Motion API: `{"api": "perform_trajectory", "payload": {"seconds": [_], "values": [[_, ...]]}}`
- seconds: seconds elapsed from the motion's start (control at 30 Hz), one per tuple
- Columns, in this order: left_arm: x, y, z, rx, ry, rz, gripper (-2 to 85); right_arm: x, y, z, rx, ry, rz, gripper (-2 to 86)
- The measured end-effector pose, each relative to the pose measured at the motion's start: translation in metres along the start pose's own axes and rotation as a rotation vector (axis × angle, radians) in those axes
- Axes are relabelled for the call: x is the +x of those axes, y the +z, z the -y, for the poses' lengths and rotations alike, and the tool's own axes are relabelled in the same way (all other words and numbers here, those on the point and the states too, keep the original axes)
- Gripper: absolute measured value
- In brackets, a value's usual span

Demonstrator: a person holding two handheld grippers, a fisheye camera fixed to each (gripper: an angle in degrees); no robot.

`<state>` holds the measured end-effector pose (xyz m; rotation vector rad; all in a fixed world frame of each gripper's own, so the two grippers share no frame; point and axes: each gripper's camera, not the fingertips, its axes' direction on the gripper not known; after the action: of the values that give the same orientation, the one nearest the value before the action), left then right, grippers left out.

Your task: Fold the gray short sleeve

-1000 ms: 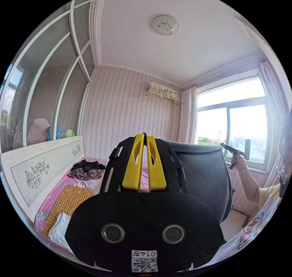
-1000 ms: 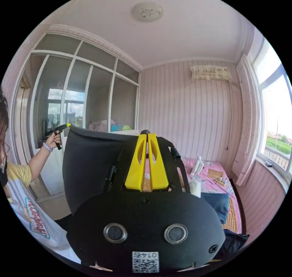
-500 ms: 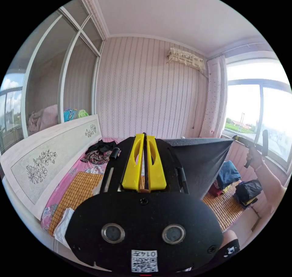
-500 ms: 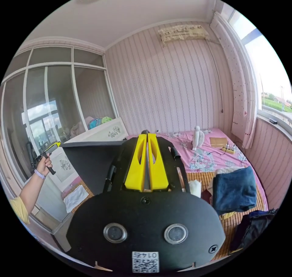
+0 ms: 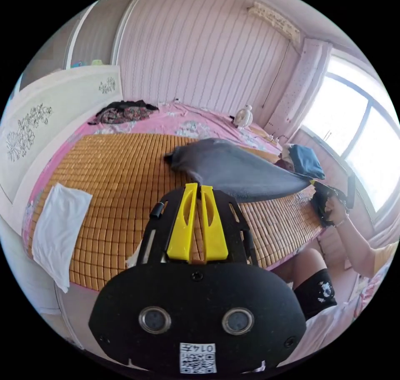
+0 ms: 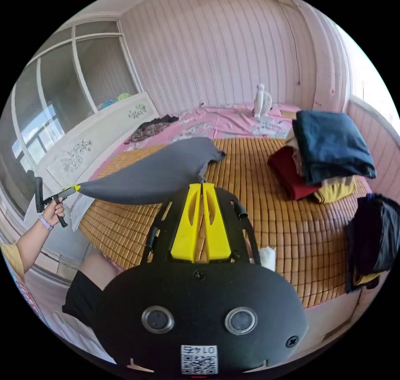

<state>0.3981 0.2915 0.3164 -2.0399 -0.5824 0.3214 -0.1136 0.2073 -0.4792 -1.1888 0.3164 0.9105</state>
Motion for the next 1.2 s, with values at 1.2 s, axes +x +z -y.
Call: {"api": "perform_trajectory", "payload": {"seconds": [1.2], "values": [[0.12,0.257,-0.127,-0.577,-0.051,0.006,5.1,-0.13,0.157,-0.091,-0.588,-0.171,-0.245,5.7]]}}
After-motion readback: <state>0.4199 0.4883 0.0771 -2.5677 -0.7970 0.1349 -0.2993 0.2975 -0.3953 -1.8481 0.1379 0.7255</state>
